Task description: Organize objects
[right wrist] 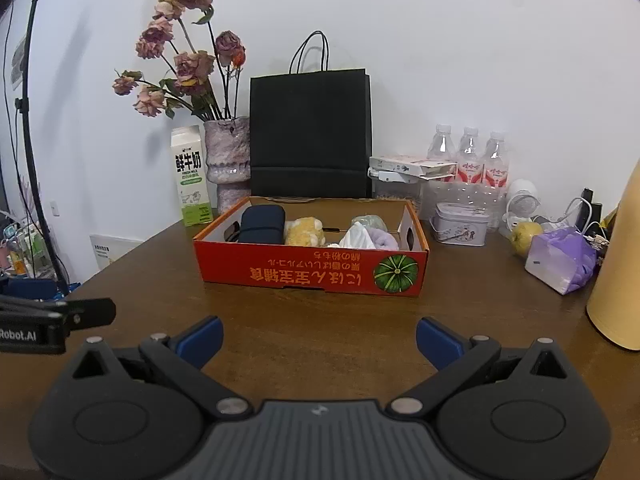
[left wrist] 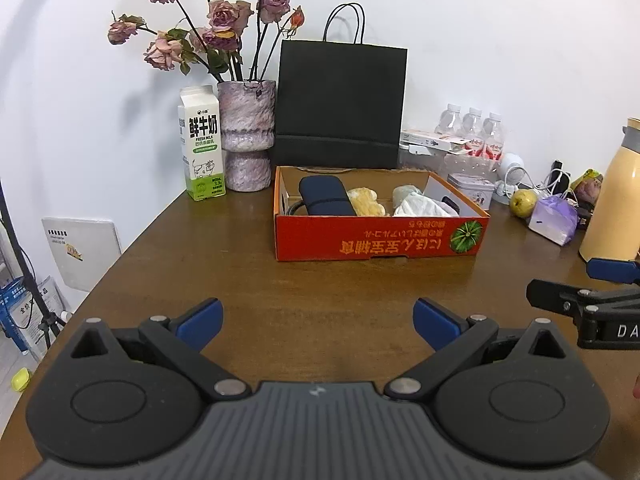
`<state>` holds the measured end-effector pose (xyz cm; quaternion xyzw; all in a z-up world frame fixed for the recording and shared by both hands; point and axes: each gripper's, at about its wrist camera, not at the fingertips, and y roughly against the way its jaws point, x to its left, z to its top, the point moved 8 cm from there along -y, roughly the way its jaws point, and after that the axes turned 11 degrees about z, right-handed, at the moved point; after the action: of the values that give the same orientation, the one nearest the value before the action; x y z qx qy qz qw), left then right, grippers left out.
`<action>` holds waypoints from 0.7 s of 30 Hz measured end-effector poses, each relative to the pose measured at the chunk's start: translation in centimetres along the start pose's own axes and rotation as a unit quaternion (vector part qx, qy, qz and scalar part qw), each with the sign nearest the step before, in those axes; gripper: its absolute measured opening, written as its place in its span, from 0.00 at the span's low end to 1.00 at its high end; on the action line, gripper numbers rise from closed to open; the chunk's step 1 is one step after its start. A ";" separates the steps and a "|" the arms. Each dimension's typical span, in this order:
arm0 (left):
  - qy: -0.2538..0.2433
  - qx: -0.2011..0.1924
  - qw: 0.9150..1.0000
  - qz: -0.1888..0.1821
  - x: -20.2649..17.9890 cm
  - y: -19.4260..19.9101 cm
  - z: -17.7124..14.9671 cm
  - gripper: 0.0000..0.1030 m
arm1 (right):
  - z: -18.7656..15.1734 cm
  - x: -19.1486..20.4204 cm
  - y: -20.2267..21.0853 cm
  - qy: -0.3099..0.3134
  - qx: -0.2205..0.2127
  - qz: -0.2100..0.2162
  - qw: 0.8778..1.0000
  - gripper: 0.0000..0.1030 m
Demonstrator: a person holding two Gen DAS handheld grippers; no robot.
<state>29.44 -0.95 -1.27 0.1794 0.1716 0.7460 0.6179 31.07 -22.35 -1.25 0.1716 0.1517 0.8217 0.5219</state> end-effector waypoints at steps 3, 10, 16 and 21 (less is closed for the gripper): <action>0.002 -0.001 1.000 -0.001 0.0 0.8 -0.4 1.00 | -0.3 0.3 0.7 0.001 0.000 0.001 1.000 1.00; 0.001 -0.003 1.000 -0.002 0.0 1.7 -0.8 1.00 | -0.6 0.8 1.4 0.002 -0.002 0.001 1.000 1.00; 0.003 -0.003 1.000 -0.001 0.1 2.0 -0.8 1.00 | -0.6 1.0 1.5 0.004 -0.002 0.001 1.000 1.00; 0.003 -0.003 1.000 0.000 0.2 1.9 -0.8 1.00 | -0.6 1.0 1.5 0.004 -0.002 0.002 1.000 1.00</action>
<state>27.37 -1.13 -1.03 0.1750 0.1715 0.7471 0.6178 29.19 -22.07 -1.04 0.1678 0.1515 0.8234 0.5204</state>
